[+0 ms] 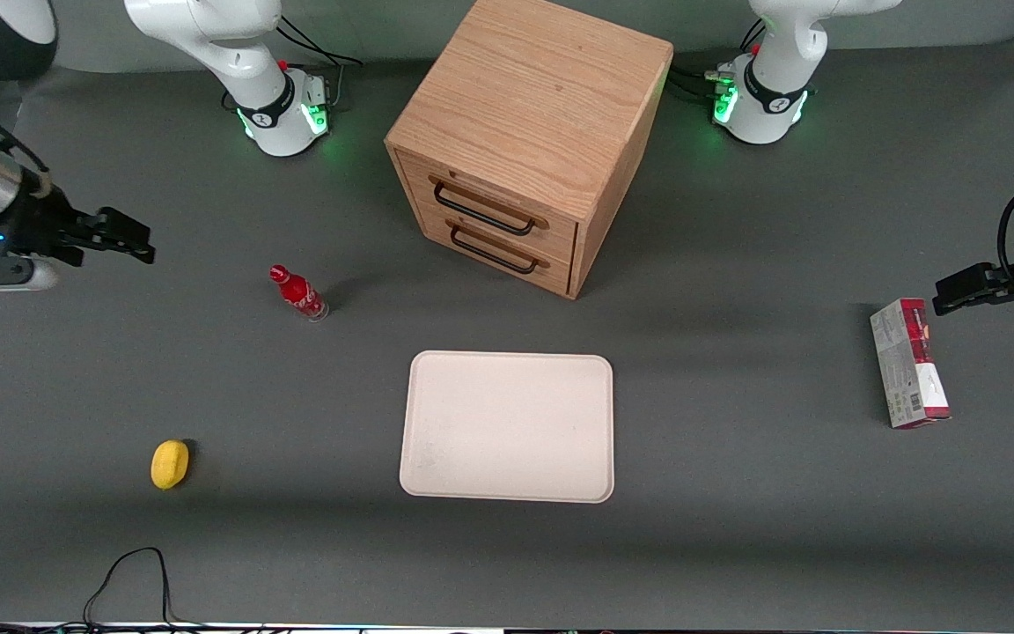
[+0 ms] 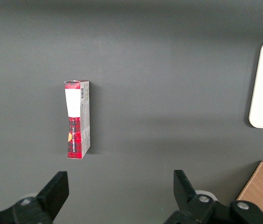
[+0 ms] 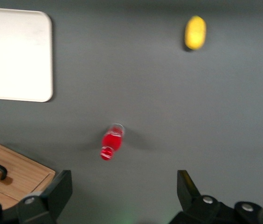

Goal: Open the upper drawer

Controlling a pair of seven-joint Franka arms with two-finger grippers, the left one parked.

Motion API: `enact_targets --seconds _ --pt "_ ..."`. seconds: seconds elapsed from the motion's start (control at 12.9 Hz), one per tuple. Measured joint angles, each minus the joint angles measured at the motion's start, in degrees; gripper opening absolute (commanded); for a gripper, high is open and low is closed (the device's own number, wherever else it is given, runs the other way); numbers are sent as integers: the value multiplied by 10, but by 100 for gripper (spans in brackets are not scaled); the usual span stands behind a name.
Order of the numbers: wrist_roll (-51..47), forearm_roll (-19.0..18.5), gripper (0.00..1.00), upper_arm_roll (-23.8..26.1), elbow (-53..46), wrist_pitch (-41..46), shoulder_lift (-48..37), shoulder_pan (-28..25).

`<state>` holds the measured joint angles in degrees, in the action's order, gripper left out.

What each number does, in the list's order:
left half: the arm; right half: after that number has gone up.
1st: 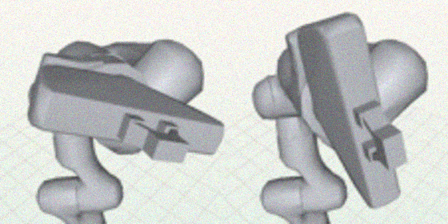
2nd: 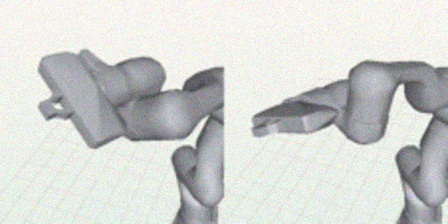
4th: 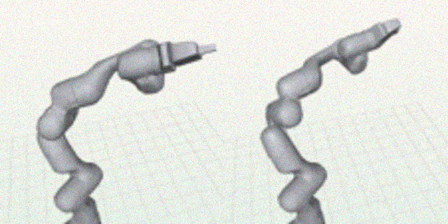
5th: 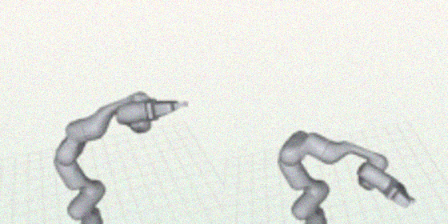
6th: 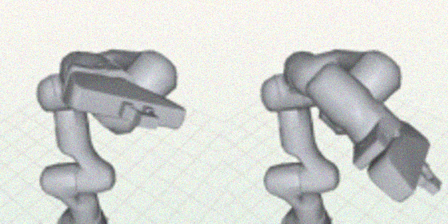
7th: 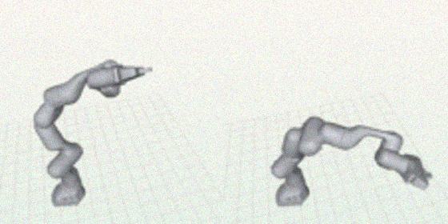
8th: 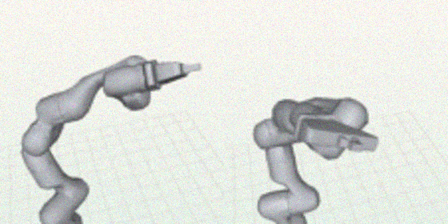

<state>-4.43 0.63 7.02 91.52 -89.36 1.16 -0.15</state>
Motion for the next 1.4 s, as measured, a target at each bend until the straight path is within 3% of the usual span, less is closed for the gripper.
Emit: enact_targets --seconds 0.54,0.78,1.01,1.4 --pt "4 17 100 207 -71 -4 67 -8" --pt "100 50 100 288 -75 2 80 -11" --pt "190 93 100 318 -72 3 135 -18" --pt "207 96 100 338 -45 -60 193 -43"
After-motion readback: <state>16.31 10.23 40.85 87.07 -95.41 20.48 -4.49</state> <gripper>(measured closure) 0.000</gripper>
